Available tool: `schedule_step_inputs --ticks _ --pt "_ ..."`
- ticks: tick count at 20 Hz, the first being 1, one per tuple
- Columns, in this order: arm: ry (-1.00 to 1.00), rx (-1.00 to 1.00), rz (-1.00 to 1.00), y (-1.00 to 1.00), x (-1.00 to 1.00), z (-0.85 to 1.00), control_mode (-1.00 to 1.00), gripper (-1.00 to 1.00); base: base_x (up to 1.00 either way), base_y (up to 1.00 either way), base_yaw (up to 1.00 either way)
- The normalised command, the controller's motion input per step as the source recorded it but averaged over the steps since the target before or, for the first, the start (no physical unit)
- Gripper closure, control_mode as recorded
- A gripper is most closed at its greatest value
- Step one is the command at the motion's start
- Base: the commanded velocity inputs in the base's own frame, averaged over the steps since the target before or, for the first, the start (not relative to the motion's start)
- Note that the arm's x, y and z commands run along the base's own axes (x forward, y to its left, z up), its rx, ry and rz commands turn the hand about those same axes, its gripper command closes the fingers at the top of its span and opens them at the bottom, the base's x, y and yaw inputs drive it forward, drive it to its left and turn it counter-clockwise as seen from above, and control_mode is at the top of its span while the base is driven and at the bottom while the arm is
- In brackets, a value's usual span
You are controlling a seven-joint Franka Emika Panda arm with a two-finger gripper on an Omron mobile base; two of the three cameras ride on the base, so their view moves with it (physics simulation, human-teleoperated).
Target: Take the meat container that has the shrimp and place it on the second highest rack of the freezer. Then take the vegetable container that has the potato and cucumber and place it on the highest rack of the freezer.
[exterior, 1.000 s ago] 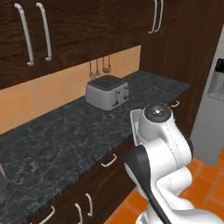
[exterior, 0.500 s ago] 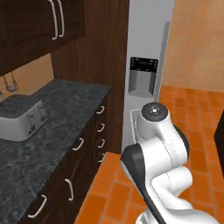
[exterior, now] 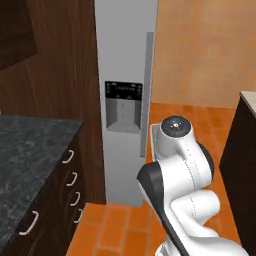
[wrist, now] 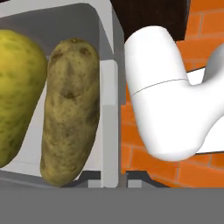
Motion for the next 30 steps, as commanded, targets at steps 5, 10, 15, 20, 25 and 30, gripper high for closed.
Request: schedule_step_inputs --ticks 5,10,15,20,25,30 --pt "0.0 0.0 0.0 0.0 0.0 0.0 1.0 1.0 0.78 -0.91 -0.22" --pt "0.0 0.0 0.0 0.0 0.0 0.0 1.0 1.0 0.62 -0.89 -0.24" --pt "0.0 0.0 0.0 0.0 0.0 0.0 1.0 1.0 0.91 -0.51 -0.14" --pt "0.0 0.0 0.0 0.0 0.0 0.0 1.0 1.0 1.0 -0.44 -0.05" --pt "0.0 0.0 0.0 0.0 0.0 0.0 1.0 1.0 1.0 -0.61 -0.01" --pt "0.0 0.0 0.0 0.0 0.0 0.0 1.0 1.0 0.89 -0.74 0.0"
